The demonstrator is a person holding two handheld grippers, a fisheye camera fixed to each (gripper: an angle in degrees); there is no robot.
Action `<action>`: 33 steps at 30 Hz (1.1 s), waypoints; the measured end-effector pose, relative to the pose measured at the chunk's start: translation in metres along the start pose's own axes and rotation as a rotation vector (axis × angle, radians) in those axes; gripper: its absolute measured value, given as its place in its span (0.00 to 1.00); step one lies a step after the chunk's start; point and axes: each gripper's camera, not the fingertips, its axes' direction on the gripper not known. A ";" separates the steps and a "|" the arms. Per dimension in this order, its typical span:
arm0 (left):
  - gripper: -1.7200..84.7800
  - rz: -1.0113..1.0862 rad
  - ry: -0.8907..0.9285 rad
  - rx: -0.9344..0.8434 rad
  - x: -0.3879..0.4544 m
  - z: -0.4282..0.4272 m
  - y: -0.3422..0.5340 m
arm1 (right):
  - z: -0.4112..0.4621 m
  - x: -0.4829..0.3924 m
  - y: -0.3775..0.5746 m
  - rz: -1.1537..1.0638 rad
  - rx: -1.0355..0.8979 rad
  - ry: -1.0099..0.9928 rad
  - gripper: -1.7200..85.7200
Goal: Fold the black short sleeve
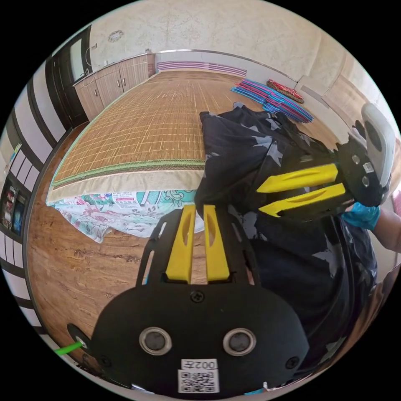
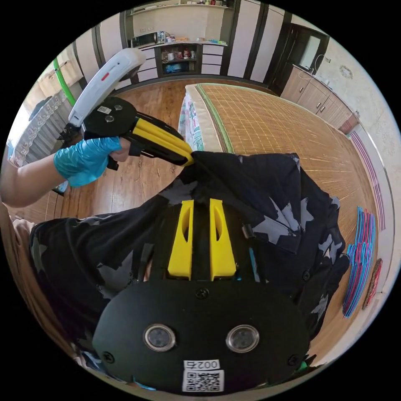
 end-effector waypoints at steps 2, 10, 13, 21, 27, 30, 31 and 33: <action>0.00 0.001 -0.002 0.006 0.002 -0.002 -0.001 | -0.003 -0.003 0.007 0.005 0.010 0.006 0.04; 0.00 0.011 -0.002 0.011 0.013 -0.009 -0.001 | -0.020 -0.006 0.029 -0.024 0.045 -0.116 0.02; 0.00 0.010 -0.010 0.007 0.018 -0.010 -0.002 | -0.010 -0.004 0.034 -0.019 -0.014 -0.165 0.04; 0.00 0.027 -0.011 0.008 0.032 -0.020 -0.009 | -0.031 0.020 0.067 0.133 0.091 -0.054 0.09; 0.00 0.015 -0.022 0.009 0.044 -0.024 -0.017 | -0.025 0.071 0.103 0.399 0.093 0.054 0.10; 0.00 0.006 -0.038 0.013 0.051 -0.026 -0.021 | -0.008 0.075 0.110 0.416 0.022 0.041 0.10; 0.00 0.002 -0.043 0.013 0.054 -0.027 -0.023 | -0.002 0.073 0.112 0.409 0.000 0.063 0.09; 0.00 0.001 -0.045 0.008 0.058 -0.028 -0.026 | -0.003 0.072 0.118 0.428 0.025 0.055 0.09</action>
